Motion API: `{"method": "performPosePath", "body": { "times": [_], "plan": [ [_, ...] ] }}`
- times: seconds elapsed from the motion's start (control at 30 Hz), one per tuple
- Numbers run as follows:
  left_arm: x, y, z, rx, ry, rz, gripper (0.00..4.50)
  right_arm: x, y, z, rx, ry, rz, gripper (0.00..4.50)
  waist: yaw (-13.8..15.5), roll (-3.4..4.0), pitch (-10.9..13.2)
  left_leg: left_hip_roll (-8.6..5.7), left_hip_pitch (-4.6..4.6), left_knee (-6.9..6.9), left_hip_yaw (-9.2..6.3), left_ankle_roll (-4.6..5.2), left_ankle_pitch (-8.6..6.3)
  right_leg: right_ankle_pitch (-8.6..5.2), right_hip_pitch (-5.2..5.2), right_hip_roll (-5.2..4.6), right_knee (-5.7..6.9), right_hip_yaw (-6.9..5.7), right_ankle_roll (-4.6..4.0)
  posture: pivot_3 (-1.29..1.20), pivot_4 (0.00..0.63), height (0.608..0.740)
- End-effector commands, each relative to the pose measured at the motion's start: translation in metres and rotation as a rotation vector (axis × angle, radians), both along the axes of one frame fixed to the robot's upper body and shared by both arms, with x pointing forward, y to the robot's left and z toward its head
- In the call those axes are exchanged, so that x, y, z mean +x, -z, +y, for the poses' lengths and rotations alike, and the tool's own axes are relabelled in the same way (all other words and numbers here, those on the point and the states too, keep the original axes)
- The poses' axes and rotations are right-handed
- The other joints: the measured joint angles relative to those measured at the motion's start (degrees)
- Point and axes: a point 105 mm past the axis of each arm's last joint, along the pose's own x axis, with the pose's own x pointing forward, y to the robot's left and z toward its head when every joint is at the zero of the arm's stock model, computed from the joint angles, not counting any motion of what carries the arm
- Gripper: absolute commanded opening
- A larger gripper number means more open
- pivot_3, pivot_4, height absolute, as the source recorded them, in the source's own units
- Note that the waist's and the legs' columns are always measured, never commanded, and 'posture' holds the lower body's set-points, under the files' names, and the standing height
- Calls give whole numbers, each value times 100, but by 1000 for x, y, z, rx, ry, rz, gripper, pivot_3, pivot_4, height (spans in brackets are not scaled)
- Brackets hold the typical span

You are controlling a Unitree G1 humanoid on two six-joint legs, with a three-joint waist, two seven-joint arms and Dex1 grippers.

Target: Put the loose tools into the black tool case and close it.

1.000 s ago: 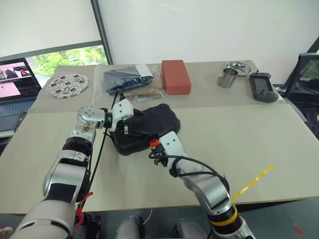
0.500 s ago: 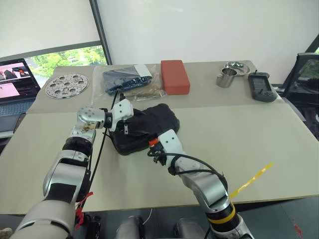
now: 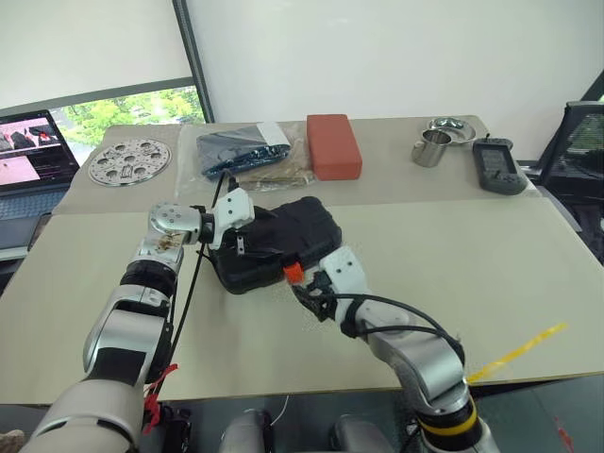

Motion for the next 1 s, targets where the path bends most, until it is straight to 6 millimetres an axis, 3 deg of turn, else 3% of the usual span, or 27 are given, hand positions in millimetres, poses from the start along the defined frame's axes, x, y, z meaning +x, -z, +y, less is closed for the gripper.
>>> {"method": "performPosePath", "body": {
  "times": [0.03,0.13,0.17,0.37,0.57,0.87,1.0],
  "plan": [
    [-7,30,2,81,3,88,4500,1,-10,15,33,-45,-27,1244,1,0,0,0,0,0,-1,0,0,0,0,0,0,0,0,0,150,740],
    [-8,30,1,80,7,89,4500,10,-12,18,28,-40,-44,192,4,-1,-1,-1,0,1,-1,0,0,0,0,0,0,0,0,0,150,740],
    [-8,30,1,80,7,89,4500,14,-12,19,22,-40,-52,90,9,-2,-1,-1,-1,1,-1,1,0,0,0,0,0,0,0,0,150,740],
    [-8,31,1,79,8,91,4500,38,-15,31,10,-50,-94,90,6,-3,-3,-2,-1,2,0,2,-1,0,-1,0,0,0,0,0,150,740],
    [-10,33,0,74,12,95,4500,54,-15,30,-20,-32,-141,90,3,-3,-3,-2,-1,2,1,1,0,0,-2,-1,2,-1,0,0,150,740],
    [-12,35,0,67,9,100,4500,48,-51,16,-14,-53,-223,90,3,-3,-2,0,-6,1,1,0,0,0,-5,-1,2,-1,0,0,150,740],
    [-12,36,-1,63,7,102,4500,32,-49,25,-12,-135,-159,90,2,-2,-3,2,-6,1,1,0,0,0,-7,-1,2,0,-1,0,150,740]
  ]
}}
